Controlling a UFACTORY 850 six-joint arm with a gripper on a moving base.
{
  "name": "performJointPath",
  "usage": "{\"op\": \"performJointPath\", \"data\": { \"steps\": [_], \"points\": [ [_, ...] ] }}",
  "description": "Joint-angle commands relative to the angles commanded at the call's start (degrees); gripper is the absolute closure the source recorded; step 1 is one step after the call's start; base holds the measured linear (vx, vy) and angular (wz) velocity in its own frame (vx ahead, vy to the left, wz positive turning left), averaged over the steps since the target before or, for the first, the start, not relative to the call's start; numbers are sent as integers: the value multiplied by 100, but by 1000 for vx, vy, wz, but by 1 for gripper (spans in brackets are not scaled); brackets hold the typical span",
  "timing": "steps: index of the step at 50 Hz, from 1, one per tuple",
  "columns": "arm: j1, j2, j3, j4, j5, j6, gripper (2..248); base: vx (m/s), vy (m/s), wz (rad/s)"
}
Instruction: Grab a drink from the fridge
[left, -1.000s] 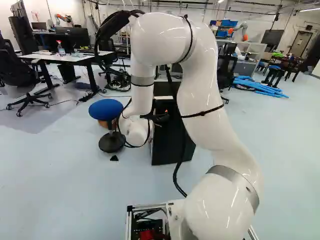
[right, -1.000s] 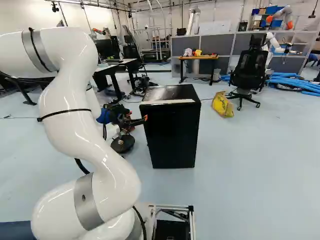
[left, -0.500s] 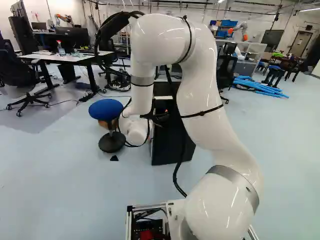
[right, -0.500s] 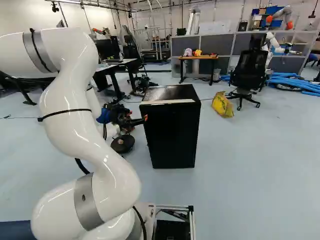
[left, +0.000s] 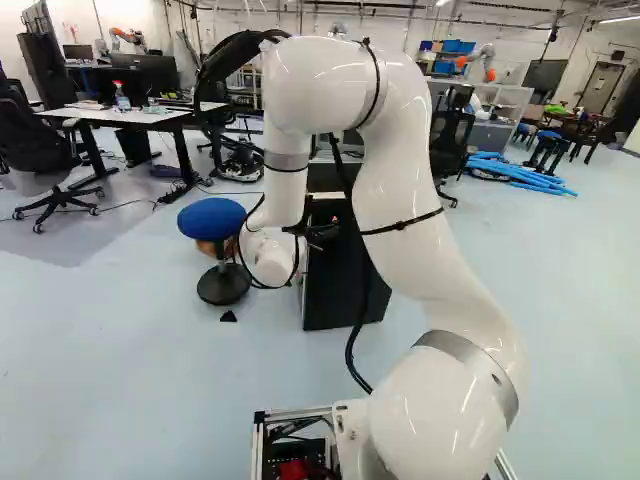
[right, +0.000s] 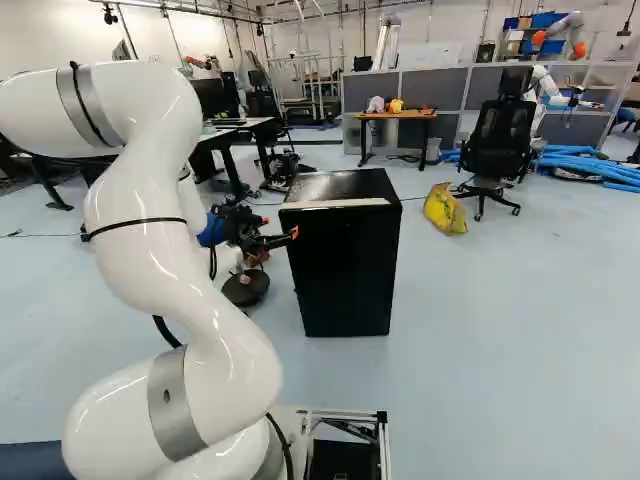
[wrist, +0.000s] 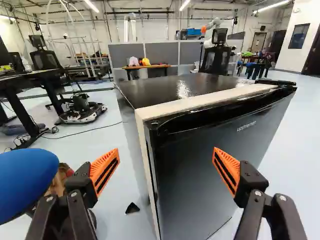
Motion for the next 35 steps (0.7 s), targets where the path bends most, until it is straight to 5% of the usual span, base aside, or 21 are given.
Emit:
{"op": "performJointPath", "data": {
  "steps": [35],
  "points": [
    [-195, -145, -250, 242, 159, 0, 3, 0, 0, 0]
  ]
}}
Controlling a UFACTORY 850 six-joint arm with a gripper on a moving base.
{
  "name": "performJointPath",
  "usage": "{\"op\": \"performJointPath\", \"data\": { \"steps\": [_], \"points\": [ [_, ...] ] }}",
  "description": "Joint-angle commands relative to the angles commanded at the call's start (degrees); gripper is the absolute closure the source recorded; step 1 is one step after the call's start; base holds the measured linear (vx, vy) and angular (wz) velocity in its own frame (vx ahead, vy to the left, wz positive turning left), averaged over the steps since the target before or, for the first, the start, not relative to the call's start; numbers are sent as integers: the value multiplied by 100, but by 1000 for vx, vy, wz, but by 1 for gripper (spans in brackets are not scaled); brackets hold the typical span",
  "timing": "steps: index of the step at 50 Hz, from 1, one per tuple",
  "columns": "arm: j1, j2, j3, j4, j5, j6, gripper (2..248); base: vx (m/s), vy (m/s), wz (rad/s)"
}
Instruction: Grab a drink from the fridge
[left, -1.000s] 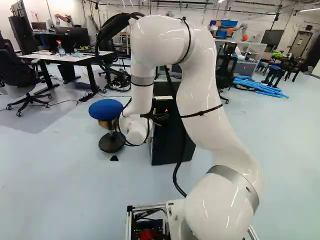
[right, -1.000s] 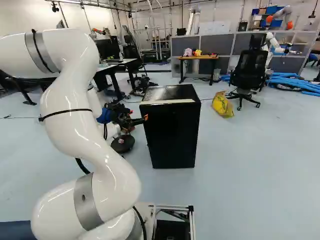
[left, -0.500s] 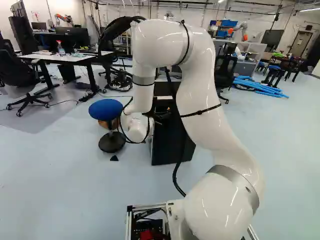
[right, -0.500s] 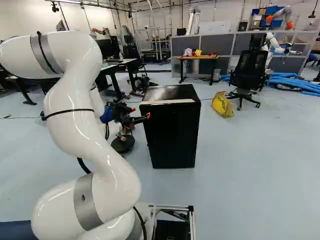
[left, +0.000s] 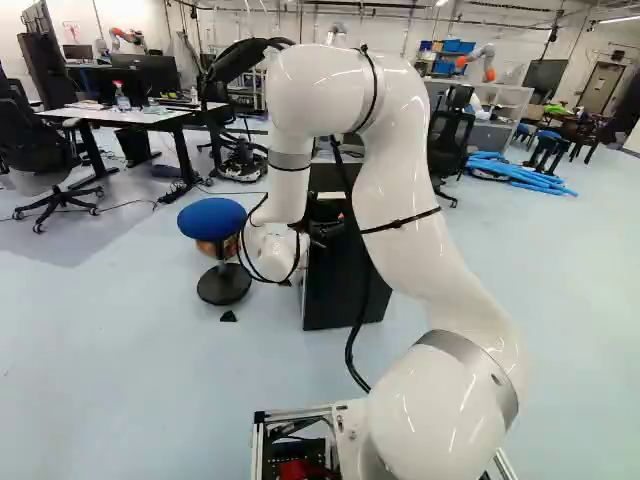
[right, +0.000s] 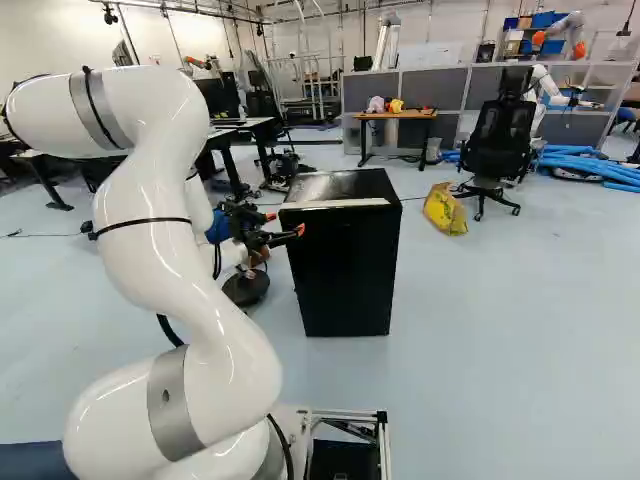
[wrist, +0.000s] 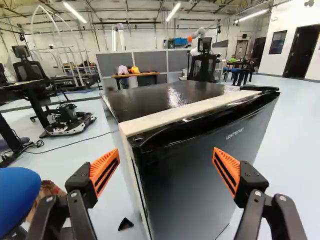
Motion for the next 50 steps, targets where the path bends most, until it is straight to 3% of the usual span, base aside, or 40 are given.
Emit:
{"op": "performJointPath", "data": {
  "steps": [50],
  "points": [
    [-24, -2, -3, 324, 256, 0, 3, 0, 0, 0]
  ]
}}
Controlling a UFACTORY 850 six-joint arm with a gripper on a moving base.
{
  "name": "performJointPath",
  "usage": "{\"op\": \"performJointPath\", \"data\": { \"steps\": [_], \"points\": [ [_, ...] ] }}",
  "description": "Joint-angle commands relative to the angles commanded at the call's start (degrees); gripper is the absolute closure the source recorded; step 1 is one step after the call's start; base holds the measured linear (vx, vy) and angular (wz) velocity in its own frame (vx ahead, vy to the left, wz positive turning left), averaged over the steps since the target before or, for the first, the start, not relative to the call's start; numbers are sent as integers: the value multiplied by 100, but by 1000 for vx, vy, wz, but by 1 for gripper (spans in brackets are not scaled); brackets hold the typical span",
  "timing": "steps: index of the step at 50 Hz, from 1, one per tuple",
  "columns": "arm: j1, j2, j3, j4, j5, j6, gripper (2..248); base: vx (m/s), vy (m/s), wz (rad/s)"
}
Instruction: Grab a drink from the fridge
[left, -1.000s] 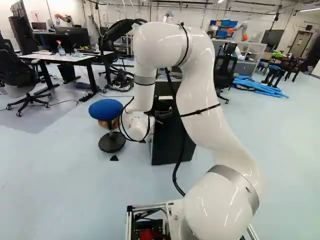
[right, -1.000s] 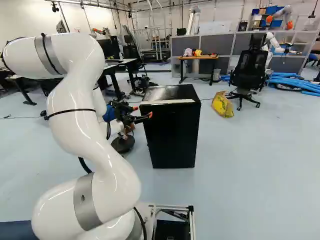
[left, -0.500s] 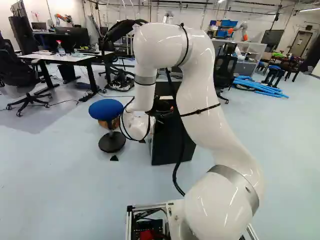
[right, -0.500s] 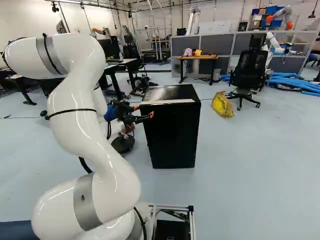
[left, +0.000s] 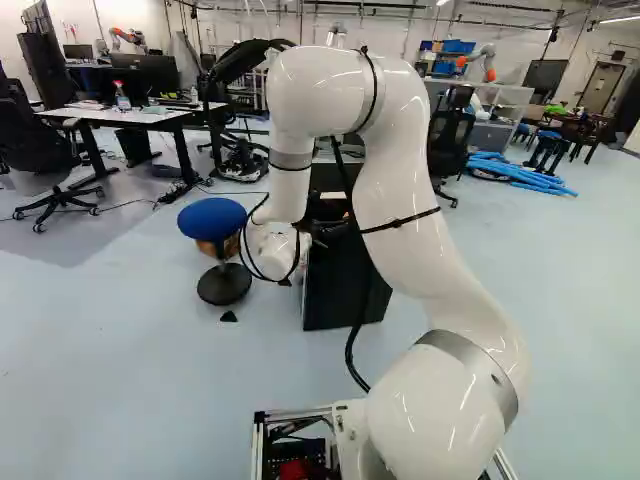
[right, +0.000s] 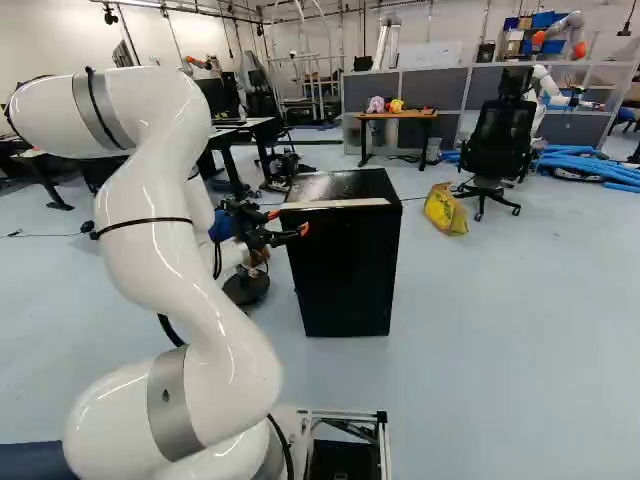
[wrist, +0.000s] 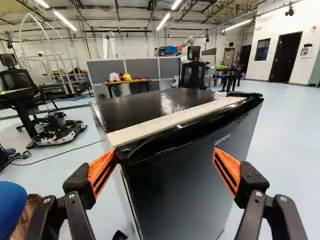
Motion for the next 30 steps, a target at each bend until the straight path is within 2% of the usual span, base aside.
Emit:
{"op": "performJointPath", "data": {
  "steps": [30],
  "points": [
    [10, 23, 41, 205, 0, 0, 3, 0, 0, 0]
  ]
}}
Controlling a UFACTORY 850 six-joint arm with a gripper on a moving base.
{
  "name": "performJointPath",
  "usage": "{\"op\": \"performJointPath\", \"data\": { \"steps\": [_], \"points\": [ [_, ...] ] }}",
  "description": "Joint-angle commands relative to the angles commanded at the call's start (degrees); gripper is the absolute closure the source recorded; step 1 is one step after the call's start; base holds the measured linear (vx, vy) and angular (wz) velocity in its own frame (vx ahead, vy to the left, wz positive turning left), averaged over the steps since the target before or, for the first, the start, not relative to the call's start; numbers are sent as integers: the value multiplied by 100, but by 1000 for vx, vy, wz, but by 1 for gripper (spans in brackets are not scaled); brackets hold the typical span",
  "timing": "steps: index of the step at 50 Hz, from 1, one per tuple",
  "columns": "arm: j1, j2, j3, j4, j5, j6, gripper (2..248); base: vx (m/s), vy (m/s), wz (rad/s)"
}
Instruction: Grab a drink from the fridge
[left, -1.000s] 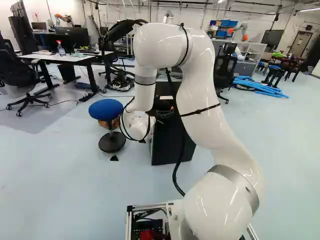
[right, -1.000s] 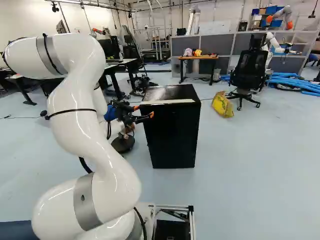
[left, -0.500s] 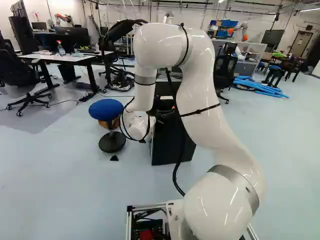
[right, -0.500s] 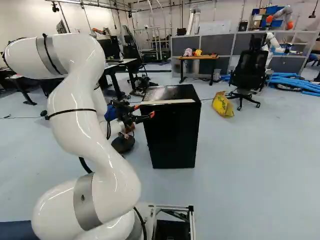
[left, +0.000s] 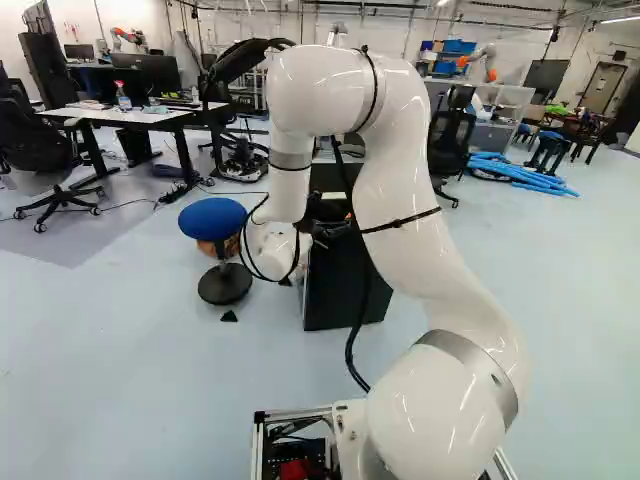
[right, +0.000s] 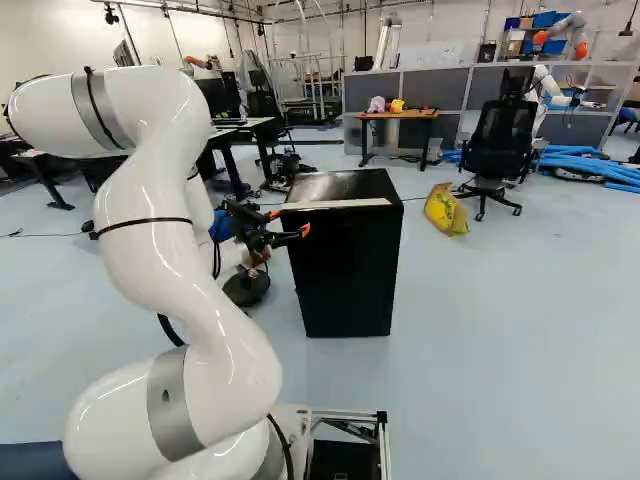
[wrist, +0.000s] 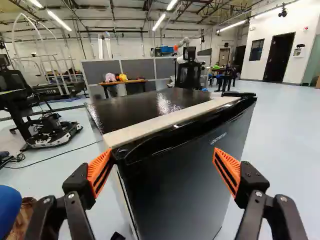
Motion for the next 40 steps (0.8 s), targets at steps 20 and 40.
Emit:
{"op": "performJointPath", "data": {
  "steps": [20, 40],
  "points": [
    [41, 53, 95, 118, 0, 0, 3, 0, -1, -2],
    [152, 161, 293, 236, 0, 0, 3, 0, 0, 0]
  ]
}}
